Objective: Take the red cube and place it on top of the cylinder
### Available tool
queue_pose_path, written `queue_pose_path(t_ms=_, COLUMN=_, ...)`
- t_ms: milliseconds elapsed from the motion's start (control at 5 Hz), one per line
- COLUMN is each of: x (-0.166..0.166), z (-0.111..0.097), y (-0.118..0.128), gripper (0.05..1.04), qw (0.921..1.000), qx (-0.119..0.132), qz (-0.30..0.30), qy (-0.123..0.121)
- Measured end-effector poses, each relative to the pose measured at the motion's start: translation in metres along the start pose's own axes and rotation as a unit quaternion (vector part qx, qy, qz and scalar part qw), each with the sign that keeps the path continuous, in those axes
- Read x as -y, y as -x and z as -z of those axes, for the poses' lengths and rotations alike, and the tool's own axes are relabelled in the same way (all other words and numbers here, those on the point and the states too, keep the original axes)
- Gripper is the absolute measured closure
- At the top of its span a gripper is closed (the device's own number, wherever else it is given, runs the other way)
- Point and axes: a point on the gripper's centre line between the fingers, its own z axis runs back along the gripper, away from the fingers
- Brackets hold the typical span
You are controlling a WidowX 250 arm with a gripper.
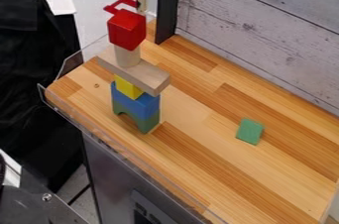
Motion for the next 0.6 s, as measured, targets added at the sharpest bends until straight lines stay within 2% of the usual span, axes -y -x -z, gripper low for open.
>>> queue_pose_path(t_ms=200, x=0.038, z=0.015, y=0.0, gripper=0.083, qw=0.9986, qx=-0.016, qz=0.05, qy=0.001)
queue_pose_path(t_ms=600, x=0.078, z=0.068, y=0.0, gripper=0.083, qw=0.9945, qx=-0.058, qz=0.083, qy=0.024)
